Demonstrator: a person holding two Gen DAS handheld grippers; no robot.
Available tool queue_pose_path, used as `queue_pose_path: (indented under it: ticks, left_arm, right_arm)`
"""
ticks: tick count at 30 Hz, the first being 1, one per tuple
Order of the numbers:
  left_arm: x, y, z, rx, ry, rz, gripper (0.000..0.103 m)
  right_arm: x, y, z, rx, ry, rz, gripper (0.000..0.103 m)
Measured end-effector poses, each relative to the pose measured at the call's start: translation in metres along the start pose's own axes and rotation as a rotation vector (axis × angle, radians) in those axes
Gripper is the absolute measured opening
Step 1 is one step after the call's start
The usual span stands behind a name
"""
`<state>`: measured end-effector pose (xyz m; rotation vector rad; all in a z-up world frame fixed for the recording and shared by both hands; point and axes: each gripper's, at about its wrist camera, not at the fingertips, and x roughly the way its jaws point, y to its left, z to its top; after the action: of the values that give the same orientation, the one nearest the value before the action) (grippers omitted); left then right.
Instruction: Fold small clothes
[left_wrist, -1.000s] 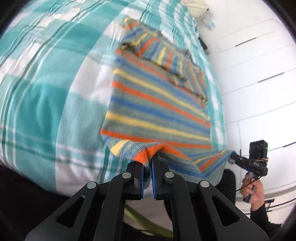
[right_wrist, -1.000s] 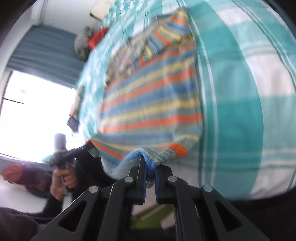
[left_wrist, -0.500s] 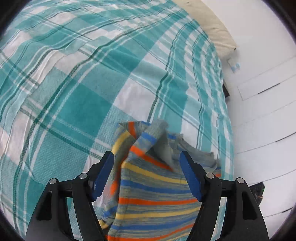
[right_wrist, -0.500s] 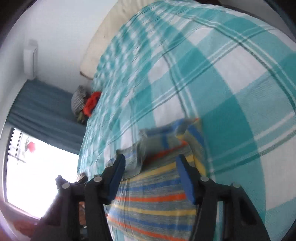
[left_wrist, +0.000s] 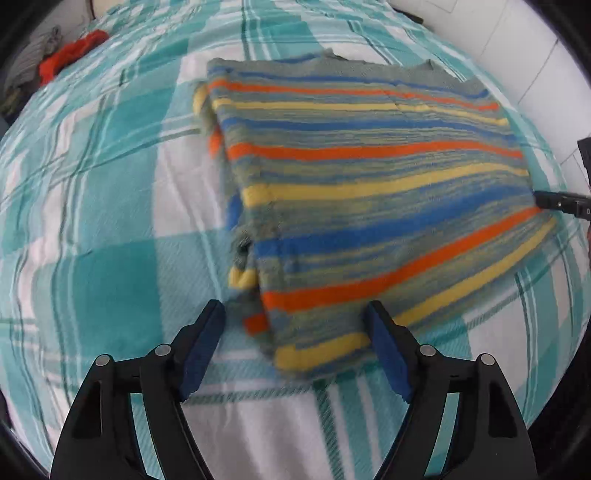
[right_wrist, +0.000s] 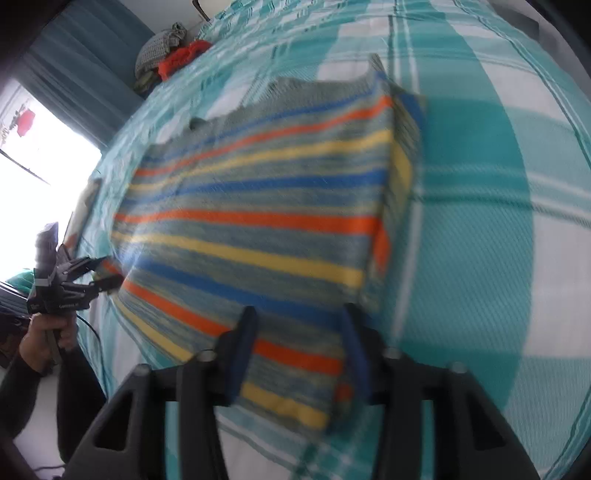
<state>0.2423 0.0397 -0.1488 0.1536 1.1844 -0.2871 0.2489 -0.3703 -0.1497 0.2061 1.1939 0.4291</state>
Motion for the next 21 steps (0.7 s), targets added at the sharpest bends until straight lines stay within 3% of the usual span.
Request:
queue_pose_path:
  ticks: [2,4,7,9,13,16,18,20,21]
  left_arm:
    - [-0.02,0.006,-0.005,-0.044,-0.03,0.002,0.082]
    - [-0.041,-0.01,-0.002,-0.013,-0.103,-0.029,0.083]
    - [-0.059,-0.073,0.013,0.127,-0.202,-0.082,0.088]
    - [-0.058,-0.127,0.02,0.249,-0.228,-0.139,0.092]
    - [-0.023,-0.242,0.027,0.5,-0.232,-0.142,0.093]
    - [0.009,-0.301,0.027,0.618,-0.199,-0.172,0.093]
    - [0.025,-0.324,0.028,0.659,-0.206,-0.139,0.092]
    - [0.028,-0.327,0.033,0.63,-0.234,-0.135,0.09]
    - [0.027,-0.324,0.037,0.597,-0.241,-0.135,0.078]
  right_arm:
    - [-0.015,-0.015,-0.018,0.03,0.01,-0.068,0.029]
    - [-0.034,-0.028,-0.028,0.084,-0.037,-0.039,0.036]
    - [-0.055,-0.037,-0.021,0.107,-0.118,-0.021,0.057]
    - [-0.059,-0.043,-0.007,0.126,-0.155,0.008,0.063]
    - [-0.049,-0.056,0.028,0.212,-0.147,0.101,0.064]
    - [-0.035,-0.066,0.044,0.249,-0.107,0.146,0.064]
    - [-0.026,-0.069,0.052,0.271,-0.096,0.164,0.064]
    - [-0.02,-0.075,0.06,0.287,-0.093,0.201,0.064]
    - [-0.017,-0.077,0.065,0.291,-0.09,0.215,0.064]
